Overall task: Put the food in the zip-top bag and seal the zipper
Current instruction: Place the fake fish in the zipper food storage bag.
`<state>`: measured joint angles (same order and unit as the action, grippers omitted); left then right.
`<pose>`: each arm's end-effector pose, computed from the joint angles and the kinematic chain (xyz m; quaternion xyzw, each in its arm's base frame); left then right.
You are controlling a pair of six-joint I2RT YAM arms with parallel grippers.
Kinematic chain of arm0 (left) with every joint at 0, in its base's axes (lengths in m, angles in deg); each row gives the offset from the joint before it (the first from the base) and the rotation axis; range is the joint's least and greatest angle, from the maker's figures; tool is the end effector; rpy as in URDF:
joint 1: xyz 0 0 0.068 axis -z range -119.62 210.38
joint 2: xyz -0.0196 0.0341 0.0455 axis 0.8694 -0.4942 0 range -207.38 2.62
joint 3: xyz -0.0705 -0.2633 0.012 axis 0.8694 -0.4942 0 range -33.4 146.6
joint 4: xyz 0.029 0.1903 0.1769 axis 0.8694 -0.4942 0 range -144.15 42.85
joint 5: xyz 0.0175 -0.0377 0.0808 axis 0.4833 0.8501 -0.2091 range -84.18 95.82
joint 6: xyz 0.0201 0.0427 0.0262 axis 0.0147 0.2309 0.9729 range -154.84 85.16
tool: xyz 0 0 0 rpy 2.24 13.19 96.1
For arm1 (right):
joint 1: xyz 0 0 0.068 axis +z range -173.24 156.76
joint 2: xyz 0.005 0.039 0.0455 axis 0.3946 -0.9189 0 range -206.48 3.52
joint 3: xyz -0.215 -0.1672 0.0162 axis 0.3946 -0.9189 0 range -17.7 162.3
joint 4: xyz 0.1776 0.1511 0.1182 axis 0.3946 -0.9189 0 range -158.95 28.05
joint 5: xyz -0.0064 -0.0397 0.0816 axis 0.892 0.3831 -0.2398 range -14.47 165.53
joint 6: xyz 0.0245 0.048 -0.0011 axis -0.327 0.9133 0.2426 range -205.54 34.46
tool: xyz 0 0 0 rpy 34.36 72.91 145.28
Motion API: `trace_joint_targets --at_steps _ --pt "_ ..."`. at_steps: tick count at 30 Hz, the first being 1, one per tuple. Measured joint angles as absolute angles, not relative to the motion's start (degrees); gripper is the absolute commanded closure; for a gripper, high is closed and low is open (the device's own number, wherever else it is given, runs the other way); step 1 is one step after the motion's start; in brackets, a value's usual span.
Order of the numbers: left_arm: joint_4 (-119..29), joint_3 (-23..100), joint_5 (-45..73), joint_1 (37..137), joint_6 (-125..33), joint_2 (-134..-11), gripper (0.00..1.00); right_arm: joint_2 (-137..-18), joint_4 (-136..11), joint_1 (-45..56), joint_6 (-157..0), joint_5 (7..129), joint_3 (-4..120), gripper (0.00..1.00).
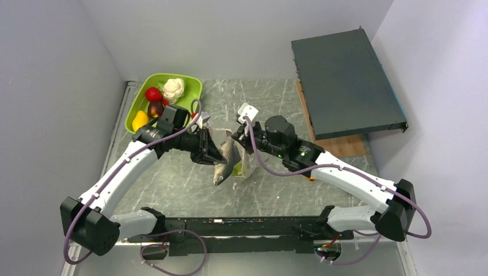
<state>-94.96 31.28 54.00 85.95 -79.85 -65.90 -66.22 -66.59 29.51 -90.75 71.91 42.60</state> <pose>0.1981 -0.1241 0.3259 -0.0135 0.8725 -0.4879 0.0221 0.1716 0.2292 0.3535 -0.3989 0.6800 0.2706 0.5526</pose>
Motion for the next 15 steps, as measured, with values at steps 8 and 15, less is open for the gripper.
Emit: trace_joint_targets --at_steps 8,15 --pt "-86.6 26.1 55.8 85.3 -89.4 -65.5 0.57 -66.3 -66.6 31.8 -91.1 73.5 42.6 1.00" --pt "-84.5 28.7 51.8 85.0 -91.2 -64.8 0.01 -67.8 -65.3 32.2 -89.3 74.5 42.6 1.00"
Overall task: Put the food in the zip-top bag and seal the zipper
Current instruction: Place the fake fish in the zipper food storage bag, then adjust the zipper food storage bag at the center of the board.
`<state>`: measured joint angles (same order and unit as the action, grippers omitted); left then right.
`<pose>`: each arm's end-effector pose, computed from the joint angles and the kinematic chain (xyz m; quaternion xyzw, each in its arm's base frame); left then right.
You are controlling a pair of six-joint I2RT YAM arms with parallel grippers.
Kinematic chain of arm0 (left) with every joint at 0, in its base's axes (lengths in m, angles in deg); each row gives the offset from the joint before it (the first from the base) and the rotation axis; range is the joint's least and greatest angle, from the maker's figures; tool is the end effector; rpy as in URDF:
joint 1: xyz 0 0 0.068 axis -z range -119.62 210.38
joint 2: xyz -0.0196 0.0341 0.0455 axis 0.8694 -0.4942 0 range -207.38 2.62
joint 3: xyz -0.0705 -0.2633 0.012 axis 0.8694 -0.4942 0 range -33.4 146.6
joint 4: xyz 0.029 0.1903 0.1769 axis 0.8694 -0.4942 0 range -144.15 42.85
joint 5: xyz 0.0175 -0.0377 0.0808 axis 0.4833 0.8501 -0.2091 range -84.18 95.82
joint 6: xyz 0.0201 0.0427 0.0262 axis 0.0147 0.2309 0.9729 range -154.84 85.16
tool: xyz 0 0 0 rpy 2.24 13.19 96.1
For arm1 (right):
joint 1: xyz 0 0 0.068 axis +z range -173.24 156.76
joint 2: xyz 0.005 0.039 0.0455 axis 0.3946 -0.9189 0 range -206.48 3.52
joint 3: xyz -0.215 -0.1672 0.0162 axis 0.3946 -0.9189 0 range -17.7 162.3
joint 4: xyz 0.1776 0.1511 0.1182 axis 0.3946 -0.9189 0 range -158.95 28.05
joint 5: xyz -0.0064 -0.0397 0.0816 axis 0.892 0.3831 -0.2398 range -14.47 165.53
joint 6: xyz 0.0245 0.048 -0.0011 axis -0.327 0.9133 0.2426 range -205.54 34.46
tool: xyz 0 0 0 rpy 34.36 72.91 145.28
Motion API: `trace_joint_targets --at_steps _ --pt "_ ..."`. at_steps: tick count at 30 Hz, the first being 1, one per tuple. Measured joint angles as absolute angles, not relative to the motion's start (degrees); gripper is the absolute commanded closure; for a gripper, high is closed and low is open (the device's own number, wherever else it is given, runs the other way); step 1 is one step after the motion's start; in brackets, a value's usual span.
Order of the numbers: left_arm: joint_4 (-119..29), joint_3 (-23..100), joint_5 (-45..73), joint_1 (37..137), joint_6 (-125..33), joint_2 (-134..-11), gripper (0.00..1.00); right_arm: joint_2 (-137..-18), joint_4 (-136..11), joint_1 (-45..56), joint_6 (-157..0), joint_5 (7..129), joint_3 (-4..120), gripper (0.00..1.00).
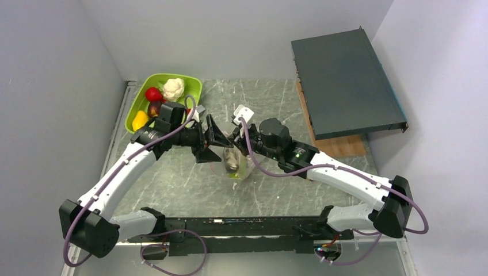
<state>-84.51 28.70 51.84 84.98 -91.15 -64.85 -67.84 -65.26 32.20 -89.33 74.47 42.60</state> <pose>0.2082 -0.1235 0.3271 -0.0796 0.8539 -0.5119 0.0485 0.1662 0.2422 0.3483 -0.3954 0.6840 0.2736 0.5486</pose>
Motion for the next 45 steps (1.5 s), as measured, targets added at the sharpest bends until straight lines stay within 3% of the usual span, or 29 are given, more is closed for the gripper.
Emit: trace_joint_targets --at_steps 4,7,15,17,21,29,32,38,45 --pt "-83.9 28.7 47.2 84.9 -91.5 -62.6 0.03 -68.4 -64.2 31.5 -85.3 74.6 42.6 1.00" --pt "-85.1 29.6 43.7 84.9 -89.6 -60.7 0.21 -68.4 -63.4 29.4 -81.4 73.5 42.6 1.00" --pt "-85.7 28.6 38.2 84.9 -80.4 -54.2 0.45 -68.5 -61.5 24.7 -74.7 70.4 42.6 1.00" --pt "-86.0 26.6 35.9 84.9 -78.8 -51.5 0.42 -68.7 -61.4 23.9 -73.2 69.6 42.6 1.00" --pt "-86.7 23.5 30.4 84.9 -77.5 -47.0 0.23 -69.1 -61.4 23.0 -70.9 68.4 42.6 1.00" --pt "-84.9 17.5 25.5 84.9 -77.8 -45.7 0.27 -69.2 -61.4 22.0 -68.8 66.5 42.6 1.00" --pt "-81.6 16.9 27.2 84.9 -78.1 -50.9 0.39 -69.2 -61.4 21.9 -68.6 66.4 42.6 1.00" --pt "-78.8 20.9 29.8 84.9 -77.2 -59.6 0.97 -68.6 -61.5 21.4 -68.3 67.8 42.6 1.00" --pt "-77.9 37.2 29.9 84.9 -74.5 -63.6 1.00 -64.3 -62.0 19.2 -68.0 73.7 42.6 1.00"
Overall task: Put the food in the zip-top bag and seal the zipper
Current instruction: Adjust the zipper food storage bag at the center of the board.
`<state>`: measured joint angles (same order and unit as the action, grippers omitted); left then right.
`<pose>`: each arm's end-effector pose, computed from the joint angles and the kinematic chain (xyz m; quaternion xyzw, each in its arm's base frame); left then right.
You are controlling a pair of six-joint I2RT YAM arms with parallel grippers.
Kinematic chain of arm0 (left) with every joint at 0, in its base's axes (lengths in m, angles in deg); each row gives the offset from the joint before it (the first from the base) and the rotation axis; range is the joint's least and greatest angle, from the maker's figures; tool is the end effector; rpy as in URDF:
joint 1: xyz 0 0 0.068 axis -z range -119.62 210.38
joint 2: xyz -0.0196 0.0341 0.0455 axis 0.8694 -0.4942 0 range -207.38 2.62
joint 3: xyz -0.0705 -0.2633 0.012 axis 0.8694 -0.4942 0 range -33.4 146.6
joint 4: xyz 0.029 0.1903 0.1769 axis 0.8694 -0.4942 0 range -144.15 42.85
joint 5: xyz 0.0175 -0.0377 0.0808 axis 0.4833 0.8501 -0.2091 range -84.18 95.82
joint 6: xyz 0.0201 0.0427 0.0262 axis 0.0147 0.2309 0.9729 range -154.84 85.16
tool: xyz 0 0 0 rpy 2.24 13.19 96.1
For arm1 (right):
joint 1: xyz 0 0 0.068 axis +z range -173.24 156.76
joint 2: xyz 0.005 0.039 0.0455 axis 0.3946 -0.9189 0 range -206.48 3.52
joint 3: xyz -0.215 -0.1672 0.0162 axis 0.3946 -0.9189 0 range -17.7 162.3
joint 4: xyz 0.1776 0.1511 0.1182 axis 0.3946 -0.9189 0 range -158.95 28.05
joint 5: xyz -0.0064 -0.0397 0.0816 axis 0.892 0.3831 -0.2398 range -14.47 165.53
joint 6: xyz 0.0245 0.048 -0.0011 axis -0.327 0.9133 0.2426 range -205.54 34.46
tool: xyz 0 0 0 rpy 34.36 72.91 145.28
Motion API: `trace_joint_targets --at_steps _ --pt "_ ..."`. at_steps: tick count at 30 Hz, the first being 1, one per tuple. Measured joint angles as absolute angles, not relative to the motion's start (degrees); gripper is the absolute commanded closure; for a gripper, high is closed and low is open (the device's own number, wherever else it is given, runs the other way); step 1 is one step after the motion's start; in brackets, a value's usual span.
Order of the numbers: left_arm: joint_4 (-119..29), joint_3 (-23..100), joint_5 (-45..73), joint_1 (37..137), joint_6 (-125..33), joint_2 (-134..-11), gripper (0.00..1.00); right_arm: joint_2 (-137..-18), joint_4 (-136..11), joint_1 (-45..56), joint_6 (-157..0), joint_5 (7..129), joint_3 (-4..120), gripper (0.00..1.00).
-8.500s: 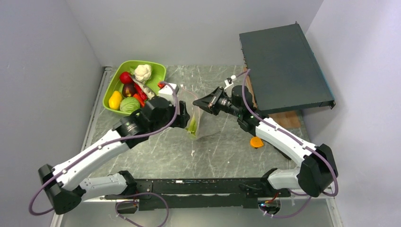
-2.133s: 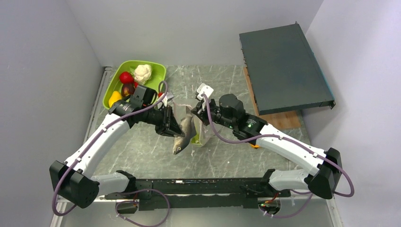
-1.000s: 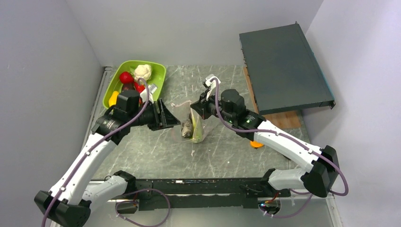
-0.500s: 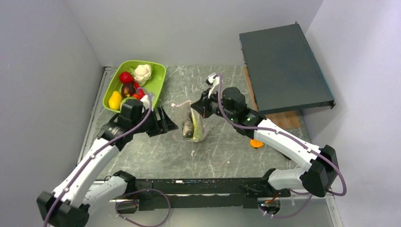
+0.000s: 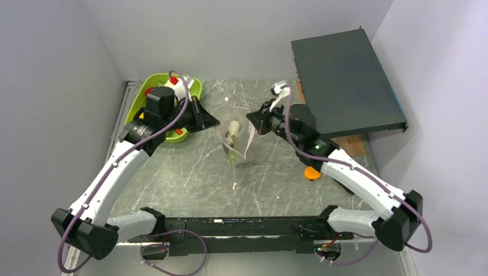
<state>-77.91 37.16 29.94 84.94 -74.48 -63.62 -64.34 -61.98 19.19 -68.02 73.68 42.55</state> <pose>0.2201 -0.1165 0.3859 0.0000 0.8386 -0.4241 0.3419 0.2059 0.1896 0.3705 -0.1727 0.7326 0.3394 0.5642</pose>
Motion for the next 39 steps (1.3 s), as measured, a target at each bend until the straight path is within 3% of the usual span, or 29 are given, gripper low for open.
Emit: trace_joint_targets --at_steps 7,17,27,37,39 --pt "-76.6 39.8 30.4 84.9 -74.5 -64.1 1.00 -56.6 -62.3 18.9 -69.7 77.0 42.6 1.00" --pt "-79.3 40.3 31.5 84.9 -74.3 -68.6 1.00 -59.7 -62.4 18.9 -69.9 76.5 42.6 1.00" --pt "-82.9 40.1 30.0 84.7 -68.8 -68.8 0.85 -60.5 -61.9 18.8 -69.5 76.5 40.5 1.00" --pt "-85.6 40.0 25.7 84.7 -63.2 -66.0 0.36 -59.0 -63.2 18.8 -69.7 79.3 37.7 1.00" --pt "-83.2 38.3 23.7 84.5 -62.7 -62.4 0.31 -57.1 -64.0 18.8 -70.6 80.6 37.7 1.00"
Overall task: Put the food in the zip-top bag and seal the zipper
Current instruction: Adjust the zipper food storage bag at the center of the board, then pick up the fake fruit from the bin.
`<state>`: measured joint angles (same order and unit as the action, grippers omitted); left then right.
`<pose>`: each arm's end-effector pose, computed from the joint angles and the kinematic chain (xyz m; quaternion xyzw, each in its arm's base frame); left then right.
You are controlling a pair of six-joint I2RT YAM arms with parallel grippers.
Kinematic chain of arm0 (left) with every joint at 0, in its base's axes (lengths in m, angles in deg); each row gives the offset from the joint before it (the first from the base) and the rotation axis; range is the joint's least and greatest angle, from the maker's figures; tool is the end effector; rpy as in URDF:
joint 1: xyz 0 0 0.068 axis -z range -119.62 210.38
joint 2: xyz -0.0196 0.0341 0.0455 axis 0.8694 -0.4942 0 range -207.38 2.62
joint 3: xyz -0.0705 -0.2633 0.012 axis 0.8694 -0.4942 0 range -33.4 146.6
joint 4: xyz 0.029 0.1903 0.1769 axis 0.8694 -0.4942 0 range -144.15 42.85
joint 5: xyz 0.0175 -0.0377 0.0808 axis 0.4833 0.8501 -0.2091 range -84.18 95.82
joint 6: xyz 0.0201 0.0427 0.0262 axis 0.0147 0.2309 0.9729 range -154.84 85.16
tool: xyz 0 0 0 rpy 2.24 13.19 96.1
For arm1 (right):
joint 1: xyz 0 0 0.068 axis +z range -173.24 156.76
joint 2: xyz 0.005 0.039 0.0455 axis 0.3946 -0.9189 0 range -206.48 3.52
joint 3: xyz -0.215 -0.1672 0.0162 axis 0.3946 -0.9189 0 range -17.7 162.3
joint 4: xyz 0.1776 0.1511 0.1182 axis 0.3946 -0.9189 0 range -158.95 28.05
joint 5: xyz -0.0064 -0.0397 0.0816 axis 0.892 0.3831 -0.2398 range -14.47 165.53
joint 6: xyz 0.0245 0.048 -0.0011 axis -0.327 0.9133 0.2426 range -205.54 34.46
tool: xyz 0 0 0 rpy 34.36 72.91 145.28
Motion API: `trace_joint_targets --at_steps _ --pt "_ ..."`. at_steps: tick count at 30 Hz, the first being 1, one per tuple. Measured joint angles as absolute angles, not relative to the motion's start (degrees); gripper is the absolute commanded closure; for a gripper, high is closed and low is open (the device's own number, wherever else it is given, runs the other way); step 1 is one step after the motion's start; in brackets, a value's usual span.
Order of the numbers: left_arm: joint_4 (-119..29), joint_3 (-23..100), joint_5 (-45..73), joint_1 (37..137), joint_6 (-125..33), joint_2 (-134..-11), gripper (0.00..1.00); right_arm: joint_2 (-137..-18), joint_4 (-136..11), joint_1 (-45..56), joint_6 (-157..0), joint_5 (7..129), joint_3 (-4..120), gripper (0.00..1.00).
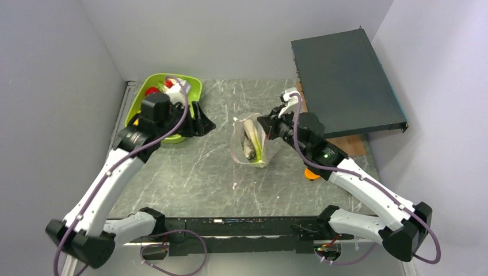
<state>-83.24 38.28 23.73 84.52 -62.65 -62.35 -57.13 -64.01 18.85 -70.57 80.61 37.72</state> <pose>0.2132 -0.1075 0.3879 0.0512 0.8549 -0.3391 0.3893 0.1867 0.1642 0.3671 -0.1474 0.7359 0.2860 0.5958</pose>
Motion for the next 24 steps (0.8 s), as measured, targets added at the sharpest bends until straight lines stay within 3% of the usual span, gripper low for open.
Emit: trace_joint_targets --at_steps 6,16,24 --pt "-80.2 36.0 14.9 83.5 -62.3 -51.7 0.23 -53.9 -65.1 18.8 -72.1 82.6 37.7 1.00" --pt "-80.8 31.5 0.8 80.4 -62.9 -52.4 0.18 -62.3 -61.0 18.9 -70.3 77.3 36.3 1.00" --pt "-79.5 24.9 1.4 65.3 -65.3 -58.5 0.17 -65.4 -59.4 18.9 -69.8 73.9 36.0 1.00"
